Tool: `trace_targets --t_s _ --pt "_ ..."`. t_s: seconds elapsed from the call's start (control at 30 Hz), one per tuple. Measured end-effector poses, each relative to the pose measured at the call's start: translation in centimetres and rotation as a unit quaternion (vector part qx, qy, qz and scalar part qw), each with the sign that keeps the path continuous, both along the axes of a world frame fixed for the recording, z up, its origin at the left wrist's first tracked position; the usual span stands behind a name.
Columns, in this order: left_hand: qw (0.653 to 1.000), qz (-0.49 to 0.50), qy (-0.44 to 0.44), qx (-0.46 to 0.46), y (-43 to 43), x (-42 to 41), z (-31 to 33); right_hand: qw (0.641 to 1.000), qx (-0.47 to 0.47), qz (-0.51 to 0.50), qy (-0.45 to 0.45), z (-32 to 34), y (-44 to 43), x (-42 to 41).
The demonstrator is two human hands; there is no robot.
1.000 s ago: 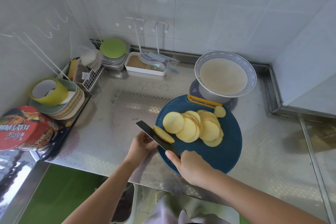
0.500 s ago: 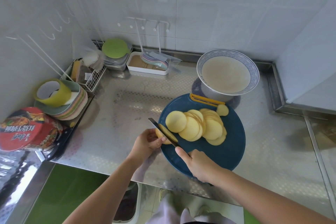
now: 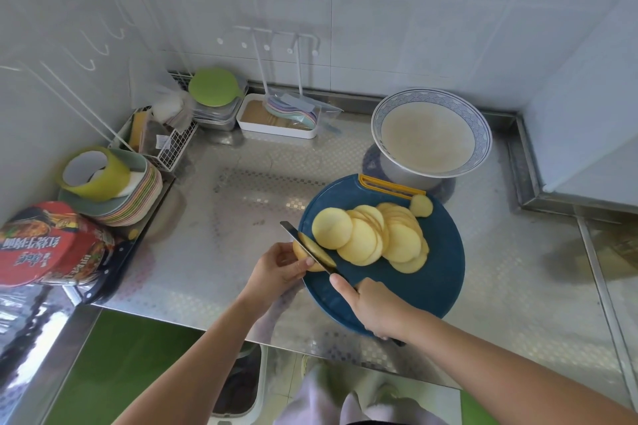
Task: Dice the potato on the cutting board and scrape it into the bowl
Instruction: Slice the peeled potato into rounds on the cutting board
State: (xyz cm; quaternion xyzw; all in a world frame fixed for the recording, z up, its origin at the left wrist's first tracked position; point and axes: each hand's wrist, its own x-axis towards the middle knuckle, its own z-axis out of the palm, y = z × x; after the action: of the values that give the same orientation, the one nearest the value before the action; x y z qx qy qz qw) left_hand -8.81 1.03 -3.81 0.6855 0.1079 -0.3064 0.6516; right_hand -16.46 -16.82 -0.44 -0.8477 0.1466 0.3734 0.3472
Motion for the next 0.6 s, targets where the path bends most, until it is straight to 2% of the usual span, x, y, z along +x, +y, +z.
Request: trace_targets --t_s 0.43,0.6 --pt "1.000 -0.008 -0.003 -0.024 0.2 0.2 -0.5 0.999 -0.007 -0.015 0.028 -2.7 0.1 2.1" --pt "0.999 -0.015 -0.003 -0.029 0.6 0.1 -0.9 0.997 0.030 -0.058 0.036 -2.9 -0.2 2.2"
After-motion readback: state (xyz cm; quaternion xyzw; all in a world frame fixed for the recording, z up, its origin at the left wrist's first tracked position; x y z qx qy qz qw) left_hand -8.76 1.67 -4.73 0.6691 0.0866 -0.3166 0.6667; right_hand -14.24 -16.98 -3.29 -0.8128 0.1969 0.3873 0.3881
